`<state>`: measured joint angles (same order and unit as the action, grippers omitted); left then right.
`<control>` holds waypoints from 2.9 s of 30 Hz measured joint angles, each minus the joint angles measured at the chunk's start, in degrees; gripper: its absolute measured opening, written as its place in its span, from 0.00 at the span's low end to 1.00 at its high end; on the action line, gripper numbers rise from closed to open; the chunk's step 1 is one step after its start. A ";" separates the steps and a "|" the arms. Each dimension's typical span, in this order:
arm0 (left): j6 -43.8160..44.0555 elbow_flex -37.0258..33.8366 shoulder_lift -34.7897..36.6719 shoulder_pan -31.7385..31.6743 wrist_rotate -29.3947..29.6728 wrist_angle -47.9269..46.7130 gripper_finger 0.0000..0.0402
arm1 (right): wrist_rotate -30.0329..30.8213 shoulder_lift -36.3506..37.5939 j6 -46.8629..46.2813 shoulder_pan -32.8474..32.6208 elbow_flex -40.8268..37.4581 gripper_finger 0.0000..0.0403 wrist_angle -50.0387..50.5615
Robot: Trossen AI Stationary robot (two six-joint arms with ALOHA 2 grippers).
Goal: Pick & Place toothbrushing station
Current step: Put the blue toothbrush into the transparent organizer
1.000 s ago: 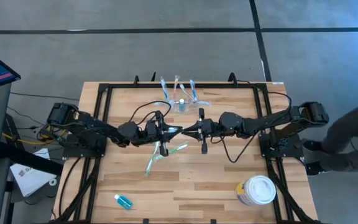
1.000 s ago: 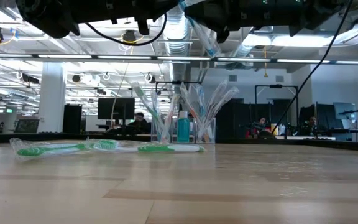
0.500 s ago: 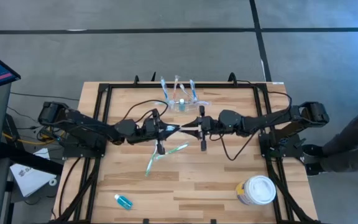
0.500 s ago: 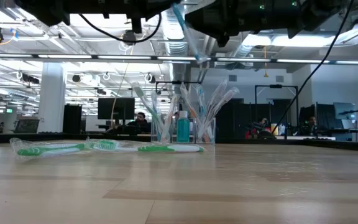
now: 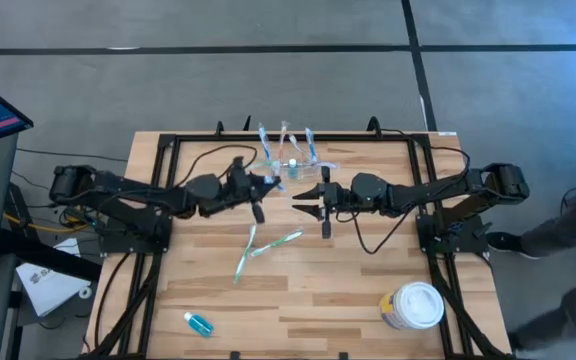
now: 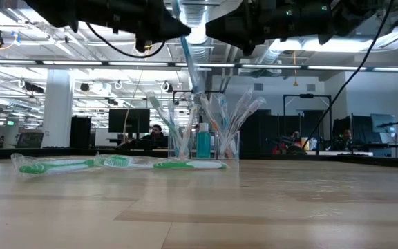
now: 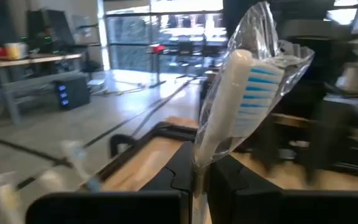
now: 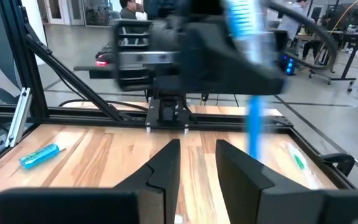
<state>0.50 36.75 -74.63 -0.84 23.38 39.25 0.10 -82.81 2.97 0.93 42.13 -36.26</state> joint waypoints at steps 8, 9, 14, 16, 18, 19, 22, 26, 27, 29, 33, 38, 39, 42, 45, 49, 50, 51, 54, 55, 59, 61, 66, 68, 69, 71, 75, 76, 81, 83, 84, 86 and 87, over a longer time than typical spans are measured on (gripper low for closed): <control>2.03 0.00 -0.09 -8.55 -2.86 -1.93 0.02 | -0.03 0.00 0.32 0.14 0.00 0.23 0.51; 2.38 0.00 -0.33 -9.53 -3.24 -1.87 0.02 | -0.04 0.00 0.47 0.33 0.00 0.23 0.49; 3.22 0.14 -2.30 -14.40 -5.69 -1.79 0.02 | -0.04 0.00 0.55 1.09 0.00 0.23 0.55; 3.22 0.04 -3.46 -16.18 -5.78 -2.18 0.02 | -0.04 0.00 0.60 1.56 0.00 0.23 0.69; 3.25 0.04 -4.78 -17.77 -5.84 -1.93 0.02 | -0.07 0.00 0.60 2.07 0.00 0.23 0.73; 3.41 0.04 -5.31 -18.57 -5.85 -1.89 0.02 | -0.05 0.00 0.60 2.29 0.00 0.23 0.73; 3.44 0.04 -7.29 -20.67 -5.84 -1.16 0.02 | -0.04 0.00 0.62 2.90 0.00 0.23 0.73; 3.48 0.04 -9.73 -23.17 -6.77 2.35 0.02 | -0.04 0.00 0.62 3.58 0.00 0.23 0.73; 3.80 0.04 -10.31 -23.85 -7.95 3.42 0.02 | -0.07 0.00 0.64 3.80 0.00 0.23 0.73; 4.63 0.04 -11.42 -24.91 -9.74 4.96 0.02 | -0.07 0.00 1.66 4.16 0.00 0.23 0.77; 4.95 0.04 -13.32 -26.02 -10.30 4.99 0.02 | -0.07 0.00 2.08 4.72 0.00 0.23 1.14; 4.95 0.03 -14.14 -26.21 -11.79 4.80 0.02 | -0.07 0.00 2.27 4.99 0.00 0.23 1.14; 4.95 0.02 -14.22 -26.21 -11.80 4.71 0.02 | -0.07 0.00 2.76 4.98 0.00 0.23 1.14; 4.95 0.02 -14.77 -26.21 -11.80 4.64 0.02 | -0.07 0.00 3.05 4.98 0.00 0.23 1.26; 5.65 0.02 -15.69 -26.21 -12.41 4.81 0.02 | -0.07 0.00 3.05 4.98 0.00 0.23 1.27; 6.22 0.04 -17.83 -26.21 -12.75 4.71 0.02 | -0.07 0.00 3.05 4.98 -0.02 0.23 1.30; 6.23 0.12 -18.19 -26.21 -12.76 4.71 0.02 | -0.07 0.00 3.05 4.98 -0.02 0.23 1.30; 6.24 0.39 -18.61 -26.21 -12.74 4.79 0.02 | -0.07 0.00 3.05 4.98 -0.02 0.23 1.32; 6.24 1.28 -20.05 -26.21 -12.90 4.91 0.02 | -0.07 0.00 3.05 4.98 -0.02 0.23 1.38; 6.24 1.54 -20.46 -26.21 -13.15 4.78 0.02 | -0.07 0.00 3.05 4.98 -0.02 0.23 1.46; 6.24 2.18 -21.14 -26.21 -13.27 4.69 0.02 | -0.07 0.00 3.05 4.98 -0.02 0.23 1.58; 6.23 2.19 -21.14 -26.21 -13.27 4.69 0.02 | -0.07 0.00 3.05 4.98 -0.02 0.23 1.59; 6.24 2.23 -21.14 -26.21 -13.25 4.54 0.02 | -0.07 0.00 3.05 4.98 -0.02 0.23 1.60; 6.24 2.25 -21.14 -26.21 -13.25 4.07 0.02 | -0.07 0.00 3.05 4.98 -0.02 0.23 1.60; 6.24 2.25 -21.14 -26.21 -13.25 3.66 0.02 | -0.07 0.00 3.05 4.98 -0.02 0.23 1.60; 6.28 2.27 -21.15 -26.21 -13.25 2.81 0.02 | -0.07 0.00 3.05 4.98 -0.02 0.23 1.60; 7.38 2.27 -21.14 -26.29 -13.23 2.07 0.02 | -0.07 0.00 3.05 4.98 -0.02 0.23 1.60; 7.51 2.27 -21.14 -26.29 -13.23 1.97 0.02 | -0.07 0.00 3.05 4.98 -0.02 0.23 1.60; 7.53 2.27 -21.14 -26.29 -13.23 1.87 0.02 | -0.07 0.00 3.05 4.98 -0.02 0.23 1.60; 7.53 2.27 -21.14 -26.29 -13.23 1.85 0.03 | -0.07 0.00 3.05 4.98 -0.02 0.23 1.69; 7.53 2.27 -21.14 -26.29 -13.23 1.85 0.03 | -0.07 0.00 3.05 4.98 -0.02 0.23 1.76; 7.52 2.27 -21.14 -26.29 -13.22 1.86 0.04 | -0.07 0.00 3.05 4.98 -0.02 0.23 1.97; 7.53 2.27 -21.14 -26.29 -13.23 1.87 0.05 | -0.07 0.00 3.05 4.98 -0.02 0.23 2.15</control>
<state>8.03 39.03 -95.77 -27.14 10.15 41.12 0.03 -82.81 6.02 5.91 42.11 -34.11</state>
